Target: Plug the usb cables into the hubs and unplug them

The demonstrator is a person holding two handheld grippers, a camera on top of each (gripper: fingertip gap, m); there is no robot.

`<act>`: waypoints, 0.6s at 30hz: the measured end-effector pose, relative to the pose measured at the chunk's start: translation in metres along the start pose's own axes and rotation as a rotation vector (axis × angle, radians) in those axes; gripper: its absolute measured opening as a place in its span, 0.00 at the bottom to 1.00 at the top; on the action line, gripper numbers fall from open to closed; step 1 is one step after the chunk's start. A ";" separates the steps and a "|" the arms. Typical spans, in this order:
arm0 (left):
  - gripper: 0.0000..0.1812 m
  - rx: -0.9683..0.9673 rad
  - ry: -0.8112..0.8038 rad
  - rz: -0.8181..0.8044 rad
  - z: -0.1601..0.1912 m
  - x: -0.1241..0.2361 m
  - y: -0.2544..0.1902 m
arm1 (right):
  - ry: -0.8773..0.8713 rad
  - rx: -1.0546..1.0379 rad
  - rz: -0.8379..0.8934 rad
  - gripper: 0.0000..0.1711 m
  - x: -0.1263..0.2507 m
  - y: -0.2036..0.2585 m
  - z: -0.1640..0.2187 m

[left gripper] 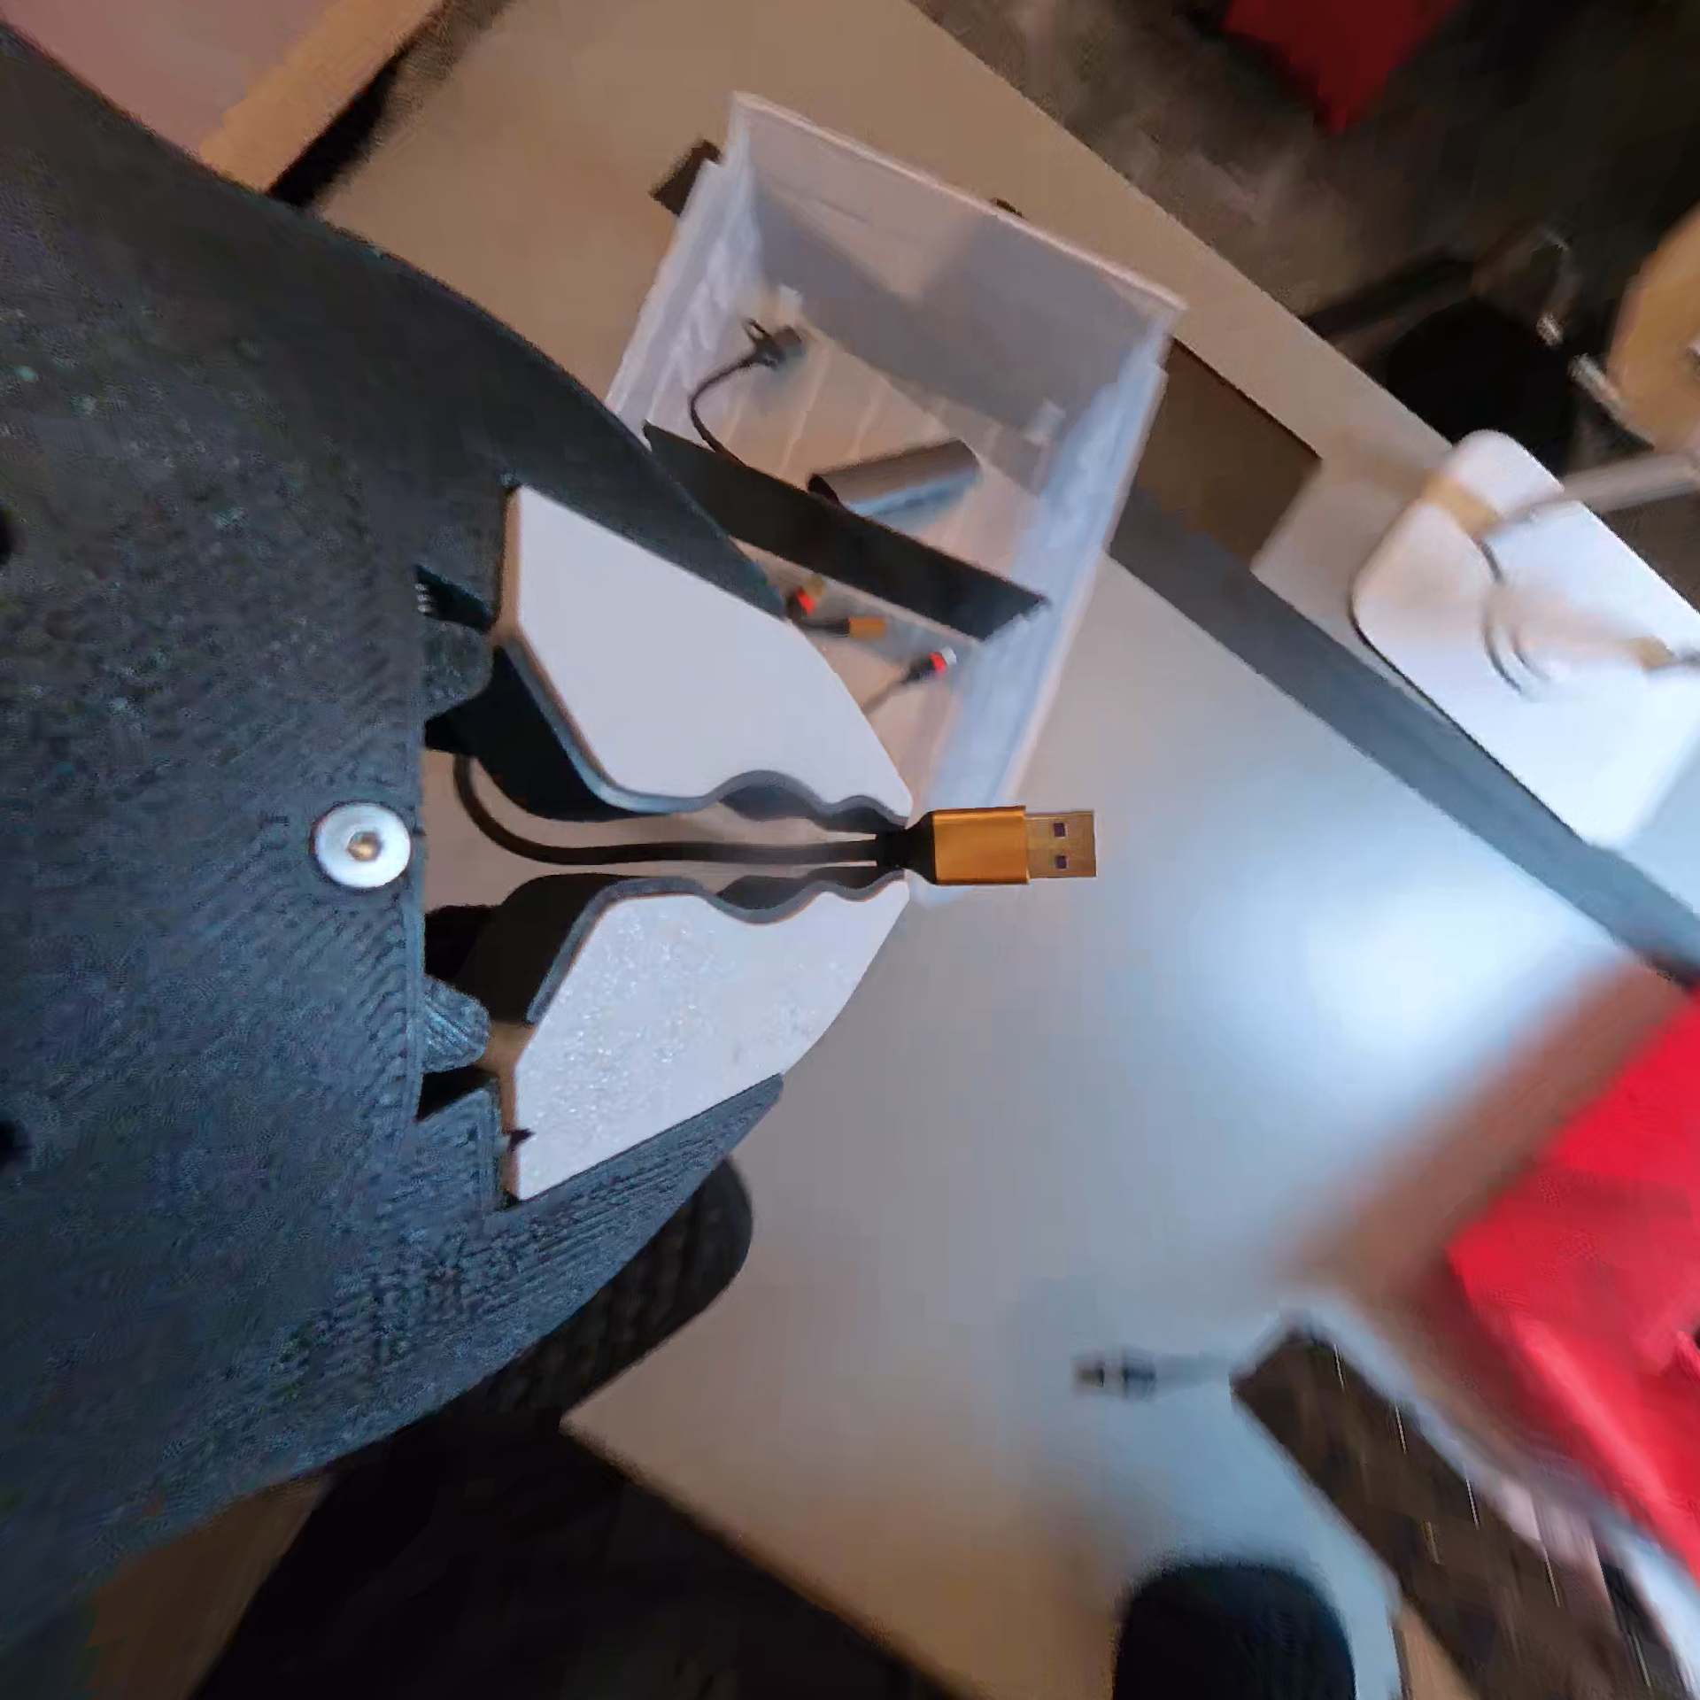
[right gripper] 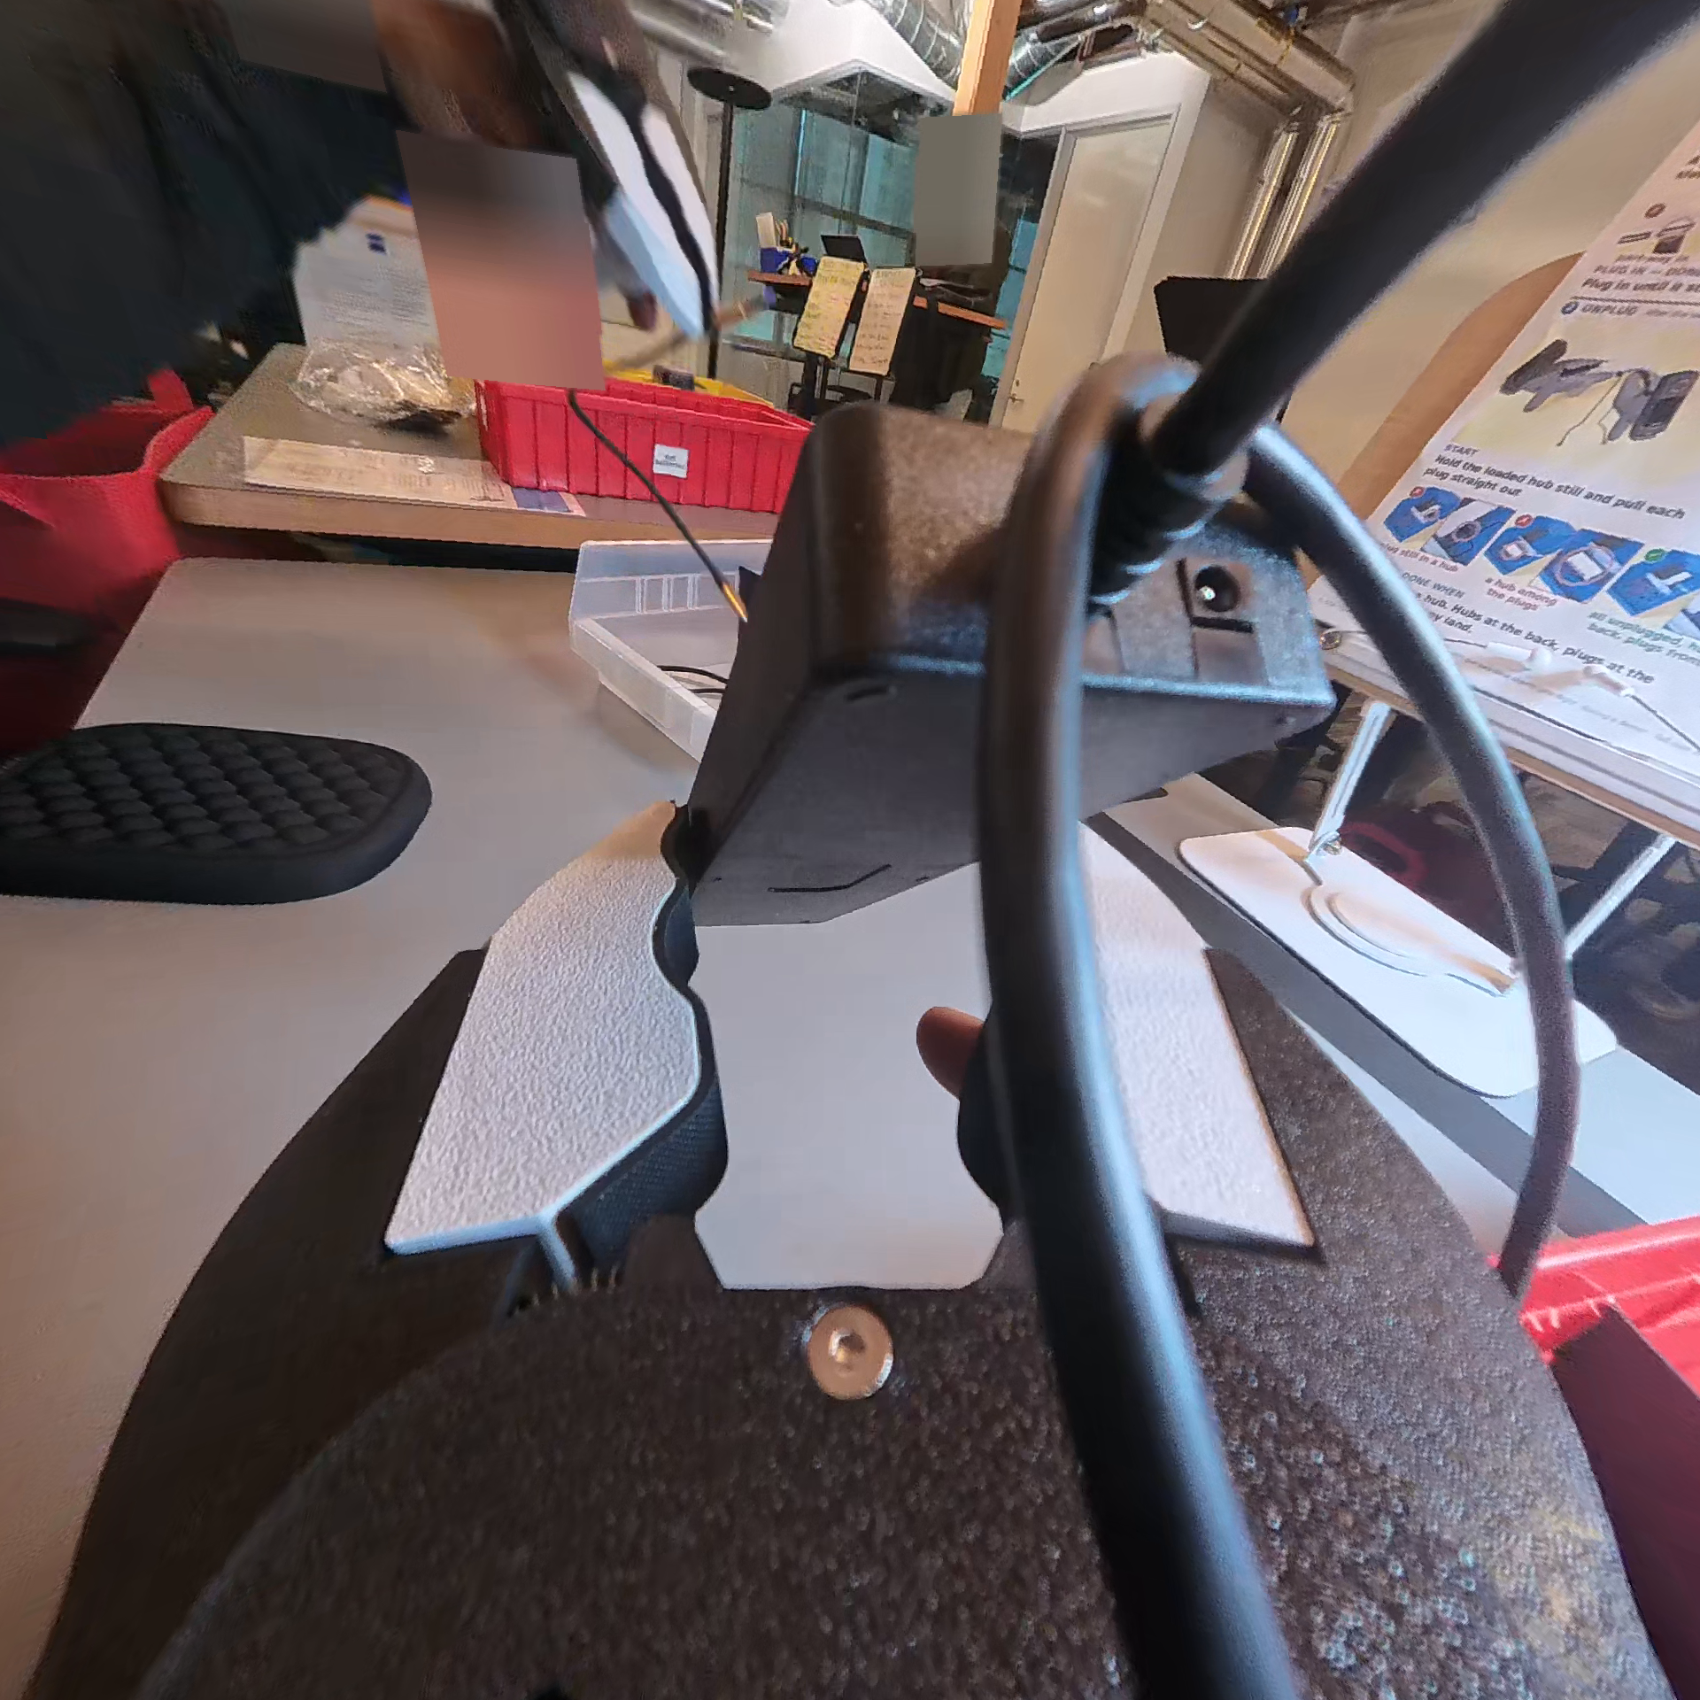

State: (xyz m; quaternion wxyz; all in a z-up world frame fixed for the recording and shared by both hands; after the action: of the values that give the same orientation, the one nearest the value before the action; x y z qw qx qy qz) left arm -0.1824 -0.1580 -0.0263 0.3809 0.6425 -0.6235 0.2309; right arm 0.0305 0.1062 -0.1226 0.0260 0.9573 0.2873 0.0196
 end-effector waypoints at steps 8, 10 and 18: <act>0.04 -0.278 -0.120 0.520 -0.031 -0.027 -0.131 | 0.017 0.050 -0.015 0.37 0.002 0.007 -0.001; 0.04 -0.322 -0.113 0.597 -0.025 -0.064 -0.160 | 0.025 0.057 -0.013 0.37 0.003 0.007 0.000; 0.04 -0.309 -0.153 0.682 -0.022 -0.180 -0.216 | 0.049 0.069 -0.112 0.36 0.008 0.015 0.008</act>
State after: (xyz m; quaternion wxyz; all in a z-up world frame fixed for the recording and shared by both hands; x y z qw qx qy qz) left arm 0.0121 -0.0435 -0.1954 0.3268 0.3486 -0.8556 0.1992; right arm 0.0455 0.0979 -0.1299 -0.0130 0.9393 0.3415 0.0316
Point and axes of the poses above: each gripper's, where its closed fingertips meet, x back along the fingers, z out of its underside, y = z × x across the jaws, the point moved 3 cm from there along x, back along the fingers, and after that the axes turned 14 degrees about -x, right-handed, at the moved point
